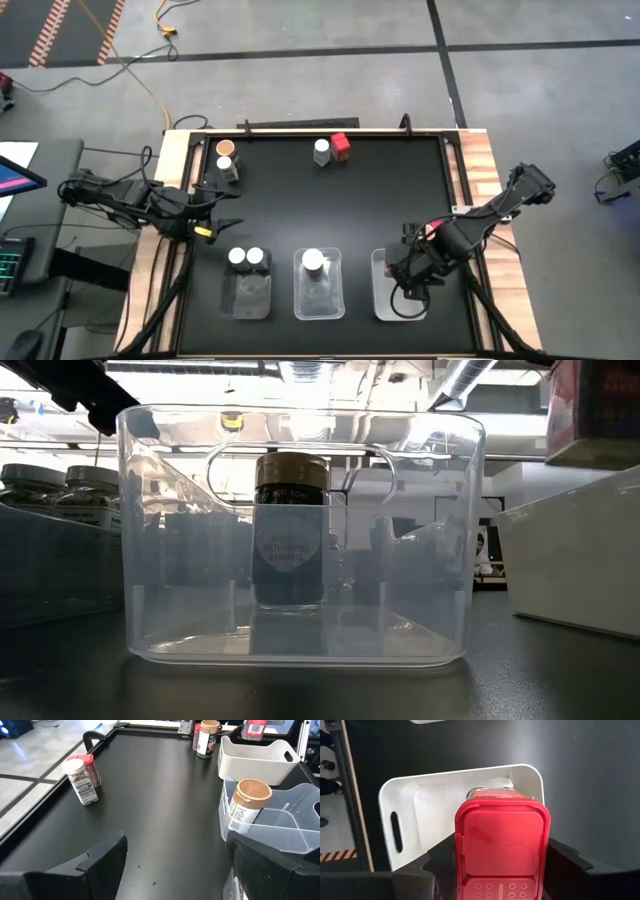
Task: Sort spices by type
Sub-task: Put the top right red seasoning can into the white bin
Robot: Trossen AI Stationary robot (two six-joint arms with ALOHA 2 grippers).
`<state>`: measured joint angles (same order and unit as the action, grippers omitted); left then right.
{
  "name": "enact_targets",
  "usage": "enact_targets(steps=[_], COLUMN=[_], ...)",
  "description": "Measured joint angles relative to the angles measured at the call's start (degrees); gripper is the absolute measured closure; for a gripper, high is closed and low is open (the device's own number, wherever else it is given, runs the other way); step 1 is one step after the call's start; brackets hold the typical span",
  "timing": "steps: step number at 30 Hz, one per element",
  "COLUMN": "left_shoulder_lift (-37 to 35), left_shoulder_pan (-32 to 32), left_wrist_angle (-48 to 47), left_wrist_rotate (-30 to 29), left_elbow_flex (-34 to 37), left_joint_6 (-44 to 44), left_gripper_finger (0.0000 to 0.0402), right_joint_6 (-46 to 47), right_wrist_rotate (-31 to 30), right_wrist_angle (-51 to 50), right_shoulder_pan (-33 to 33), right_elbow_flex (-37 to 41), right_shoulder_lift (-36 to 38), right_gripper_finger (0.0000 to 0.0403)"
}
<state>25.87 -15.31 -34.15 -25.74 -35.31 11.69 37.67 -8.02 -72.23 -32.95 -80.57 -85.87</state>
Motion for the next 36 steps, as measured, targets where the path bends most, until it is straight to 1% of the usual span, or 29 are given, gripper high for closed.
enact_targets(steps=[4,8,12,15,17,20,26,36], left_shoulder_lift=[0.02,0.02,0.02,0.02,0.01,0.02,0.0,0.0], left_shoulder_pan=[0.0,0.0,-0.01,-0.02,-0.01,-0.01,-0.01,-0.02], left_wrist_angle=[0.04,0.06,0.09,0.11,0.17,0.19,0.2,0.13], left_wrist_rotate=[0.01,0.0,0.0,-0.04,-0.07,-0.09,-0.13,-0.26], left_elbow_flex=[0.0,0.0,0.0,0.0,0.0,0.0,0.0,0.0], left_joint_6=[0.13,0.13,0.62,1.0,1.17,1.37,1.66,1.57], left_gripper_finger=[0.0079,0.0079,0.0079,0.0079,0.0079,0.0079,0.0079,0.0079], right_joint_6=[-1.99,-2.15,-2.17,-3.56,-4.85,-6.03,-7.93,-11.15], right_wrist_rotate=[-0.07,0.38,1.62,2.36,4.34,6.6,6.69,6.61], right_wrist_angle=[5.19,10.23,12.38,13.49,13.76,14.95,15.02,16.52], right_shoulder_pan=[0.04,0.55,1.81,2.94,3.88,4.61,4.61,4.98], right_elbow_flex=[5.03,10.75,16.18,18.26,19.48,20.11,20.04,20.0], right_shoulder_lift=[0.57,4.15,8.01,9.59,9.77,9.67,9.55,2.69], right_gripper_finger=[0.0153,0.0153,0.0153,0.0153,0.0152,0.0153,0.0153,0.0152])
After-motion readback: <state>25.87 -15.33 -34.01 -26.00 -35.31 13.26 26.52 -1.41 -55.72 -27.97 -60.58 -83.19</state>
